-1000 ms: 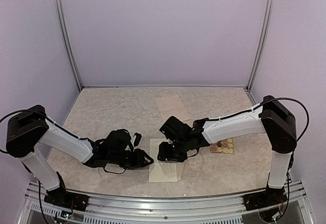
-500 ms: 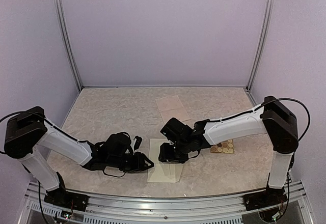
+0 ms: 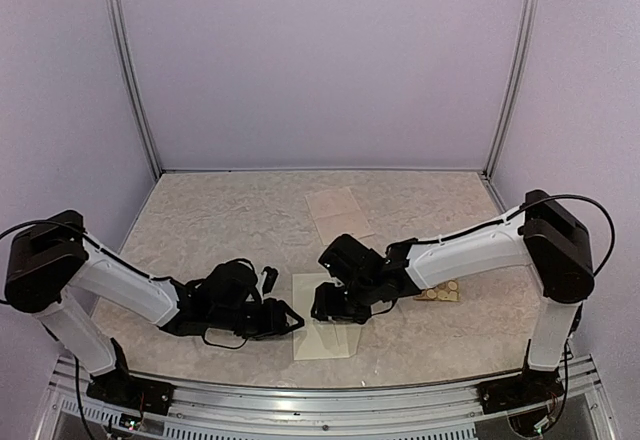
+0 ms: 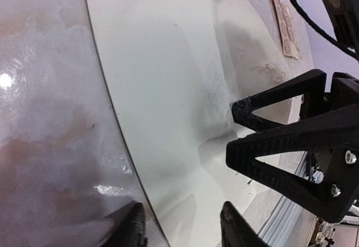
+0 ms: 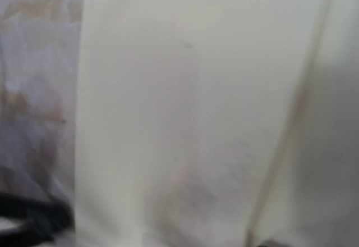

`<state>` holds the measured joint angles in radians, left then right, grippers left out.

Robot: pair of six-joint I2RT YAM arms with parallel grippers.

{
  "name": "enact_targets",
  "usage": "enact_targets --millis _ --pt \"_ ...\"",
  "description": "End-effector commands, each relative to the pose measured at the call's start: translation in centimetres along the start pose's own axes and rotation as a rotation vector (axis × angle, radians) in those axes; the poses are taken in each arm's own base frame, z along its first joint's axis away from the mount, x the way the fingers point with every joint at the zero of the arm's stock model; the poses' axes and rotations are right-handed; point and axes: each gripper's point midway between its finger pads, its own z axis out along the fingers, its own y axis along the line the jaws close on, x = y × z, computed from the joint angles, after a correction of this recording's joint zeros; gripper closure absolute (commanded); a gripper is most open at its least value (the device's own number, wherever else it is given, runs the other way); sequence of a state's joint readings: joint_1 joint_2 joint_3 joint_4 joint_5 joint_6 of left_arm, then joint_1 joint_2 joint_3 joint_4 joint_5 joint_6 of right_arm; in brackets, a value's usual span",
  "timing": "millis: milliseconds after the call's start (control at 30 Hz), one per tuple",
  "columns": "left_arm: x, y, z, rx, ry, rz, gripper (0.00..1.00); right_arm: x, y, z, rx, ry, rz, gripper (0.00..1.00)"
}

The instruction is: Place the letter into the envelope and seal it

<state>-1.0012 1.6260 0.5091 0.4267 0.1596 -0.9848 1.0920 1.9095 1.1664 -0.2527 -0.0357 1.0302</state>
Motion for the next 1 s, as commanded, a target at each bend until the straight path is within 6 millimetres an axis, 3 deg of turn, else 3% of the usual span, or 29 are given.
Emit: enact_targets --millis 0,133,267,333,600,767,967 --pt "-1.4 1.1 -1.9 -0.106 -0.066 0.046 0.43 -1.4 0.6 -3.7 -0.011 -0.105 -0.022 0.43" --pt "-4.9 -0.1 -5.0 -0.166 -0.169 0.109 0.18 -2.9 0.9 -7.6 -0.015 -0.195 -0.082 0.31" --pt "-8.5 -2.2 -8.5 -0.118 -0.262 0.121 0.1 -4.4 -0.5 -10.2 0.047 -0.232 -0.133 0.23" --pt "-9.9 -2.3 -9.8 -0.113 -0.284 0.118 0.09 -5.5 -1.7 -10.9 0.057 -0.236 -0.131 0.22" --pt "-15.6 -1.8 -13.9 -0.103 -0.314 0.175 0.09 -11.5 -7.5 -11.6 0.068 -0.262 -0.151 0.26" --pt "-19.2 0.5 -16.8 -0.152 -0.332 0.205 0.09 -14.5 -10.5 -10.9 0.042 -0.262 -0.12 0.3" --pt "-22.7 3.9 -19.9 -0.235 -0.414 0.188 0.09 -17.5 -12.0 -9.2 -0.013 -0.272 -0.065 0.36"
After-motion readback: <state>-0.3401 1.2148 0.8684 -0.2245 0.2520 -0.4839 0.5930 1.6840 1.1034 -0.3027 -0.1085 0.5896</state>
